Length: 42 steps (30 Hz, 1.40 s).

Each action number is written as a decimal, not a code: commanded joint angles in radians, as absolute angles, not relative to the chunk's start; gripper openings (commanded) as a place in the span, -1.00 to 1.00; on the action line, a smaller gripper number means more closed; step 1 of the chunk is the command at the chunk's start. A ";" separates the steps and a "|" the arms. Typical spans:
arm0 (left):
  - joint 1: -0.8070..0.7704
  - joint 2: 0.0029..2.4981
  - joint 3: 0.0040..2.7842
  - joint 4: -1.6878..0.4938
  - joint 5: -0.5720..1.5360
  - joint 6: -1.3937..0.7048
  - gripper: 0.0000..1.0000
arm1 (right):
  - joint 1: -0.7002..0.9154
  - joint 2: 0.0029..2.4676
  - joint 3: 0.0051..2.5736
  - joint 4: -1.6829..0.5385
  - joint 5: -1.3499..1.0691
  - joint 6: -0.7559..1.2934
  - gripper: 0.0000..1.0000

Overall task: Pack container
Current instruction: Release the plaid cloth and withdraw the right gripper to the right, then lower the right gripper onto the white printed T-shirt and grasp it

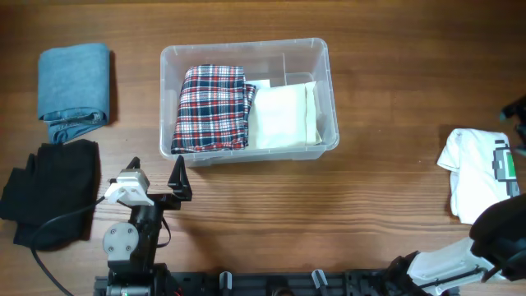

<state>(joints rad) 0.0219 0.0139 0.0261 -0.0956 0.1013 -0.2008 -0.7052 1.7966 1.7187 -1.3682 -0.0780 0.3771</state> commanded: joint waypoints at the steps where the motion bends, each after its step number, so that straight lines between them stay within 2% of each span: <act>1: 0.030 0.007 0.019 -0.093 0.095 -0.211 0.99 | -0.731 1.809 1.623 -1.349 -0.050 0.381 0.31; 3: 0.030 0.007 0.019 -0.093 0.095 -0.211 0.99 | -0.731 1.809 1.560 -1.313 -0.052 0.380 0.17; 4: 0.030 0.007 0.019 -0.093 0.095 -0.211 1.00 | -0.731 1.809 1.529 -1.292 -0.052 0.372 -0.09; 5: 0.030 0.007 0.019 -0.093 0.095 -0.211 1.00 | -0.731 1.809 1.481 -1.258 -0.052 0.367 -0.77; 7: 0.030 0.007 0.019 -0.093 0.095 -0.211 1.00 | -0.731 1.809 1.409 -1.195 -0.053 0.368 -0.91; 13: 0.030 0.007 0.019 -0.093 0.095 -0.211 0.99 | -0.731 1.809 1.287 -1.003 -0.067 0.368 -0.92; 21: 0.030 0.007 0.019 -0.093 0.095 -0.211 0.99 | -0.730 1.810 1.254 -0.859 -0.059 0.339 -0.91; 38: 0.030 0.007 0.019 -0.093 0.095 -0.211 1.00 | -0.709 1.986 1.251 -0.804 -0.085 0.318 -0.91; 42: 0.030 0.007 0.019 -0.093 0.095 -0.211 1.00 | -0.669 2.007 1.251 -0.731 -0.188 0.421 -0.91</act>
<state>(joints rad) 0.0219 0.0139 0.0261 -0.0956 0.1017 -0.2008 -0.7136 1.9320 1.2648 -0.7868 -0.0853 0.3473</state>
